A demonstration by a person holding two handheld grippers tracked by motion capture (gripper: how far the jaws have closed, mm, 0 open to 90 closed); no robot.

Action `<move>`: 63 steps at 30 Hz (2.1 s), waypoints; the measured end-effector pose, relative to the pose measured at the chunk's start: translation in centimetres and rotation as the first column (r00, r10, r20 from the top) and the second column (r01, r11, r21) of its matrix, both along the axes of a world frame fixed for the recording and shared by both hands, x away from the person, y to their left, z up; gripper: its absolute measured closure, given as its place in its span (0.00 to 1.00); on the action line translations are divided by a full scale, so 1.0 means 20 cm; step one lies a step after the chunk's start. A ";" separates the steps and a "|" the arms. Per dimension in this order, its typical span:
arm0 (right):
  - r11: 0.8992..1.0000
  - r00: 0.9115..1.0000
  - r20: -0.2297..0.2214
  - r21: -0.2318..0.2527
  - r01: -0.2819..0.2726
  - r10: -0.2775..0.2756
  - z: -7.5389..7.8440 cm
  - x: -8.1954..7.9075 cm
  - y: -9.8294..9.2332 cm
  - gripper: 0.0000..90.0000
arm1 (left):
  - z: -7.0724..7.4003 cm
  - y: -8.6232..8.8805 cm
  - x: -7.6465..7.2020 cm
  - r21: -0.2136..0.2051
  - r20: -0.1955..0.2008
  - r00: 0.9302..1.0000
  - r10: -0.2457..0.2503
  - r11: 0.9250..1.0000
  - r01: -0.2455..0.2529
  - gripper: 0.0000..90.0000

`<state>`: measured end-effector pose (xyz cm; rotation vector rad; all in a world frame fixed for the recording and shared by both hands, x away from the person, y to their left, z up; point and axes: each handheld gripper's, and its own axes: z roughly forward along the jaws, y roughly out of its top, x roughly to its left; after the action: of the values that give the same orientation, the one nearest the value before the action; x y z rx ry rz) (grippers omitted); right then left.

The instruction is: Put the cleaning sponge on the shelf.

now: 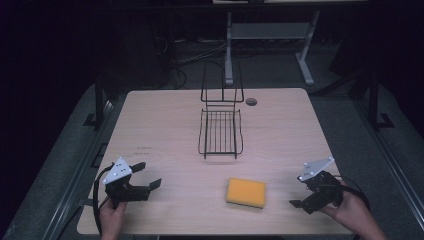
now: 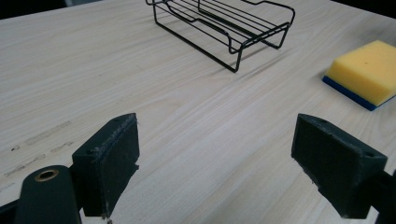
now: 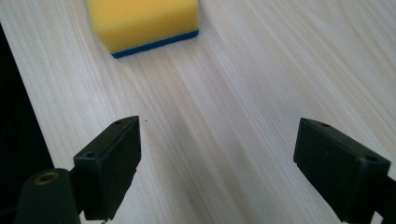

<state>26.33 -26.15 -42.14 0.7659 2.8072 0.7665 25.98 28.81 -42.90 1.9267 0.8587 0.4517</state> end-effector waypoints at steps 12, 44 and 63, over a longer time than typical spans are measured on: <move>0.998 0.999 -0.004 -0.029 -0.049 0.048 0.03 0.04 0.07 0.16 | 0.00 -0.01 0.01 0.010 -0.007 1.000 -0.005 1.000 0.005 0.16; 0.982 0.983 -0.039 -0.056 -0.179 0.177 0.08 0.11 0.30 0.16 | 0.00 0.00 0.01 -0.002 -0.004 1.000 -0.001 1.000 0.001 0.16; 0.967 0.967 -0.059 -0.043 -0.250 0.247 0.08 0.13 0.45 0.16 | 0.00 0.01 0.01 -0.005 -0.003 1.000 0.000 1.000 0.000 0.16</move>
<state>28.98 -17.06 -40.54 0.4365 2.9955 0.7170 26.16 28.97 -42.89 1.9232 0.8613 0.4461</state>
